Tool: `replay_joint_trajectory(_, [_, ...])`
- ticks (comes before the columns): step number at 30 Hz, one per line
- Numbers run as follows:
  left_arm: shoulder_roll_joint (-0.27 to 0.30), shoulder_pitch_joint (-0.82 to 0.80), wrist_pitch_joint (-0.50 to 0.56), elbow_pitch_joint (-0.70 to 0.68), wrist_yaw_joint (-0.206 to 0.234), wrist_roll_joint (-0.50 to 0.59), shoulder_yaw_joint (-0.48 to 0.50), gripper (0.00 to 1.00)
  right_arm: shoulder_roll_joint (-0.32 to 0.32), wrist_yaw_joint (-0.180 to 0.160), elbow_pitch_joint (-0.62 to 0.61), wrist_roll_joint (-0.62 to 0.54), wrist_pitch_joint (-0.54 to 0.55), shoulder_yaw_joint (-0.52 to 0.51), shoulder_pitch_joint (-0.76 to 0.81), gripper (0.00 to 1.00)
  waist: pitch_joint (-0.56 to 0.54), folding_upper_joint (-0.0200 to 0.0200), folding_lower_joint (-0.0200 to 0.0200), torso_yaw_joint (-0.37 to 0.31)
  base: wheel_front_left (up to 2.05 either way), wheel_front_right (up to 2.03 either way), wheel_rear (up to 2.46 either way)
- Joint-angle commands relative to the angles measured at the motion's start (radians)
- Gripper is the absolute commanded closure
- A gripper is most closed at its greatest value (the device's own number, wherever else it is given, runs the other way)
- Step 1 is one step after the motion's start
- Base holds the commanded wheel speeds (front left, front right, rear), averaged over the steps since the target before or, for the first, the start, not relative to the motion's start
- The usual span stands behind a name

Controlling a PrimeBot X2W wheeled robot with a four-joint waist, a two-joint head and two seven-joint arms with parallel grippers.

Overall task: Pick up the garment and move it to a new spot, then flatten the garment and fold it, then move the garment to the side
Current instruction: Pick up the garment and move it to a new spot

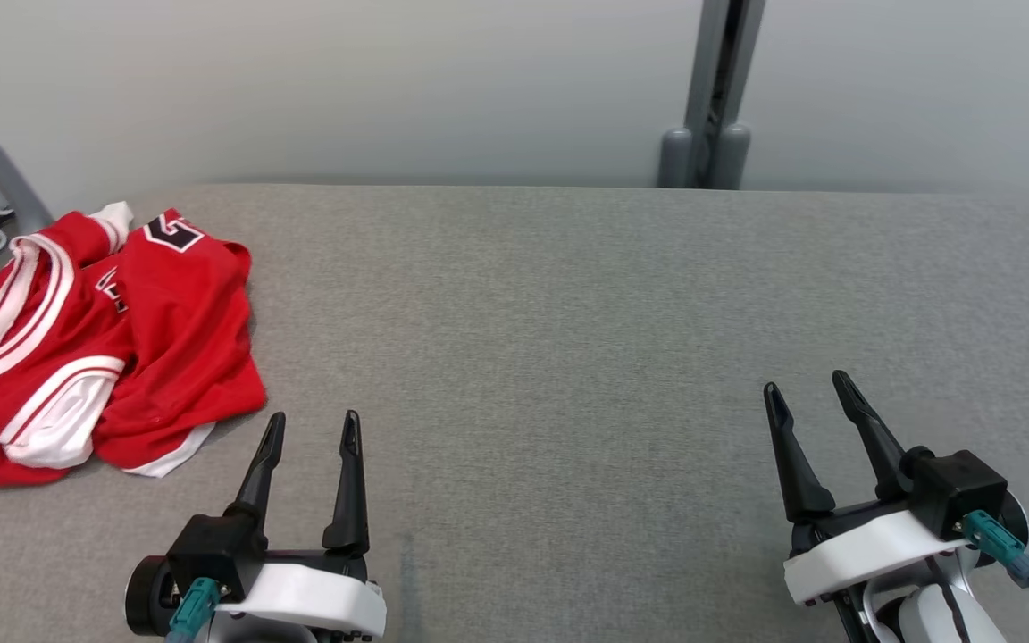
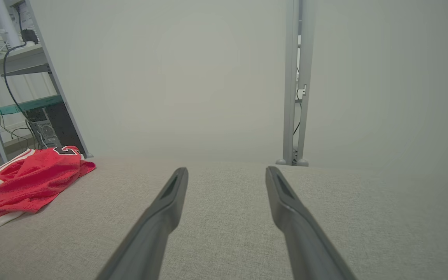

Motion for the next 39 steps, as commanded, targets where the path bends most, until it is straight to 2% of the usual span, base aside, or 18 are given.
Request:
replay_joint_trajectory(1, [0.004,-0.005,-0.005,-0.002,0.003,-0.002,0.007,0.0,-0.006,0.0,-0.006,0.0,-0.003,0.001,0.003,0.0,0.009,0.0,0.0,0.063,0.0,0.0,0.0])
replay_joint_trajectory(14, [0.004,0.024,-0.005,0.001,-0.011,0.023,0.046,0.0,-0.006,0.0,-0.012,0.029,-0.003,0.057,0.02,0.0,-0.012,0.0,0.0,0.251,0.0,0.0,0.0])
replay_joint_trajectory(25, [0.005,0.063,-0.005,0.003,-0.019,0.047,0.065,0.0,-0.006,0.0,-0.007,0.062,-0.003,0.105,0.039,0.0,-0.058,0.0,0.0,0.367,0.0,0.0,0.0])
replay_joint_trajectory(39, [0.004,0.088,-0.005,-0.036,0.001,0.031,0.091,0.0,-0.006,0.0,0.023,0.075,-0.003,0.152,-0.003,0.0,-0.054,0.0,0.0,0.38,0.0,0.0,0.0])
